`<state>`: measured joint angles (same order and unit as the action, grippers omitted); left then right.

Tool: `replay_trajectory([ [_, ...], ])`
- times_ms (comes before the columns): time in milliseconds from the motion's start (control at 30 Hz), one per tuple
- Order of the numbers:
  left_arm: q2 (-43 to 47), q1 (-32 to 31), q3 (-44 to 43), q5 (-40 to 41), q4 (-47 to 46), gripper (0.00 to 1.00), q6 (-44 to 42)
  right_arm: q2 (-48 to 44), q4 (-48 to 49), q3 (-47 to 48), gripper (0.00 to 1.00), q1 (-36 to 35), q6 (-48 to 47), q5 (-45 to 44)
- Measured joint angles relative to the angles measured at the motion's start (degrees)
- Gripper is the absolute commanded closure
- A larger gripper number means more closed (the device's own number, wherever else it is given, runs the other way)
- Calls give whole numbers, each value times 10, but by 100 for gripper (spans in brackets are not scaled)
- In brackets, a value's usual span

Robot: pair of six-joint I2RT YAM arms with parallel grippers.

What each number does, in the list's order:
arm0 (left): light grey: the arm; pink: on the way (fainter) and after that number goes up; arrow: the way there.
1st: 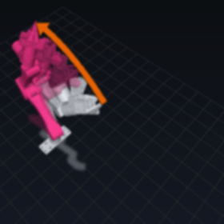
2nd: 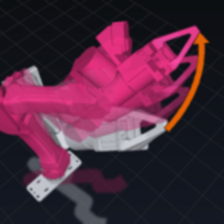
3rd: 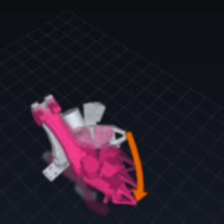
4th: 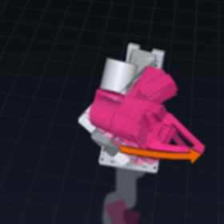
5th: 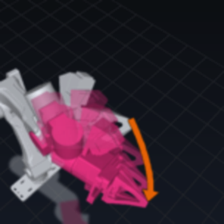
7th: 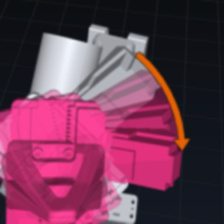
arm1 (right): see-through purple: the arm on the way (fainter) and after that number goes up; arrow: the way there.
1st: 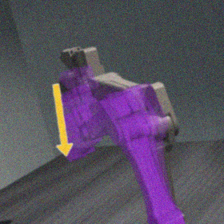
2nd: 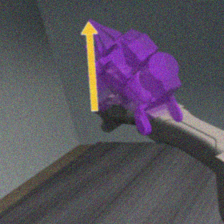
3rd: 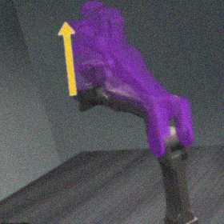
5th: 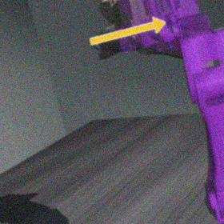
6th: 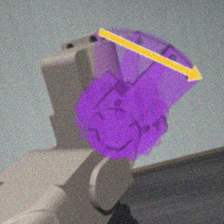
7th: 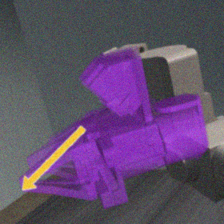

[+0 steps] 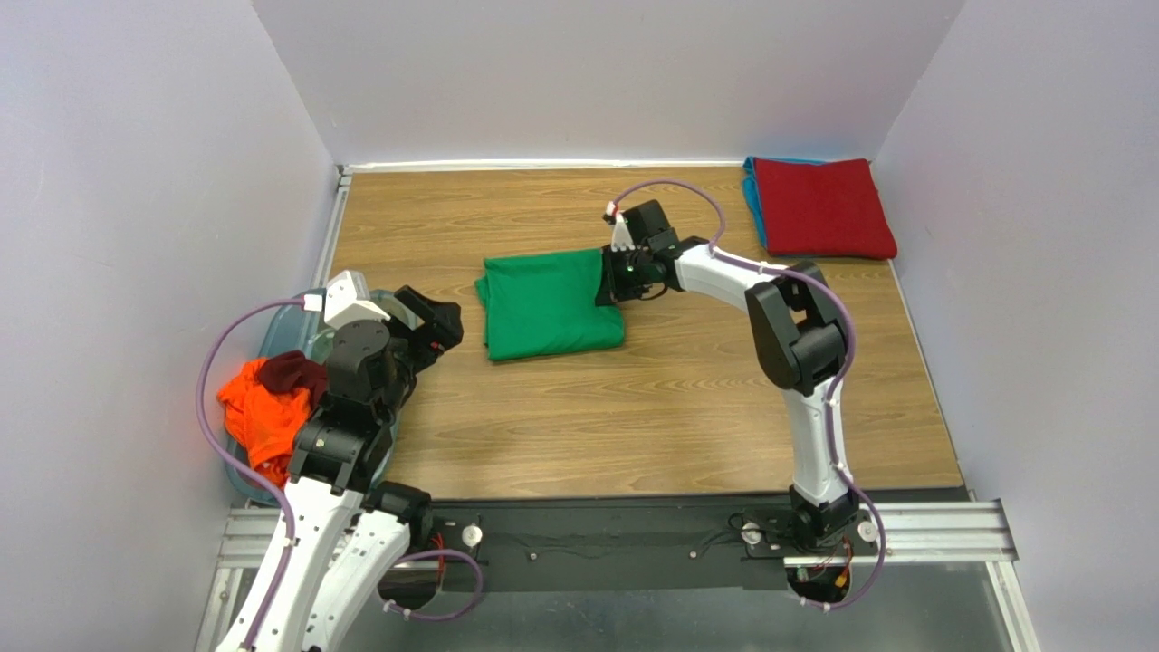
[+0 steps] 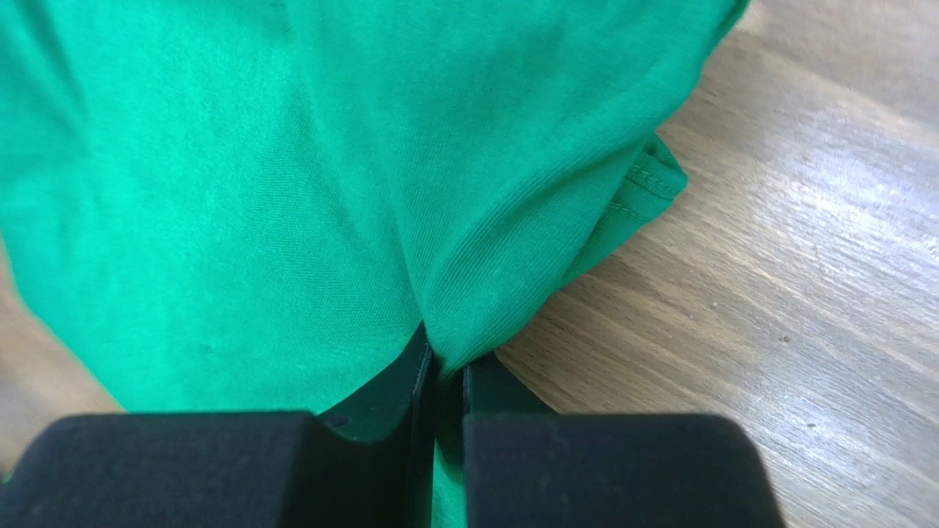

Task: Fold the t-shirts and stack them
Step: Neatly place the folded tshirt to the corner

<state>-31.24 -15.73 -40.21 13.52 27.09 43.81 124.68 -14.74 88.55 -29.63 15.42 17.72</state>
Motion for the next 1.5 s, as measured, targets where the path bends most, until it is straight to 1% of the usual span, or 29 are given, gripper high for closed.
replay_trajectory([
  [33,1,0,0,1,1,2,1,-1,0,0,99,-5,-2,-3],
  [167,3,0,0,6,2,2,3,-17,-9,0,99,-35,-52,-103],
  [300,3,0,0,11,6,2,4,-34,-18,-4,99,-52,-101,-174],
  [567,2,0,0,16,17,2,7,-92,-30,-24,99,-42,-223,-363],
  [700,0,0,0,21,19,2,7,-103,-30,-24,99,-27,-275,-429],
  [867,-5,0,0,25,22,2,9,-105,-32,-20,99,18,-317,-465],
  [1033,-15,0,0,28,24,2,9,-105,-38,13,99,69,-354,-482],
  [1267,-37,0,0,39,27,2,13,-105,-38,58,99,127,-393,-488],
  [1500,-56,0,0,50,32,2,18,-105,-38,94,99,168,-406,-490],
])
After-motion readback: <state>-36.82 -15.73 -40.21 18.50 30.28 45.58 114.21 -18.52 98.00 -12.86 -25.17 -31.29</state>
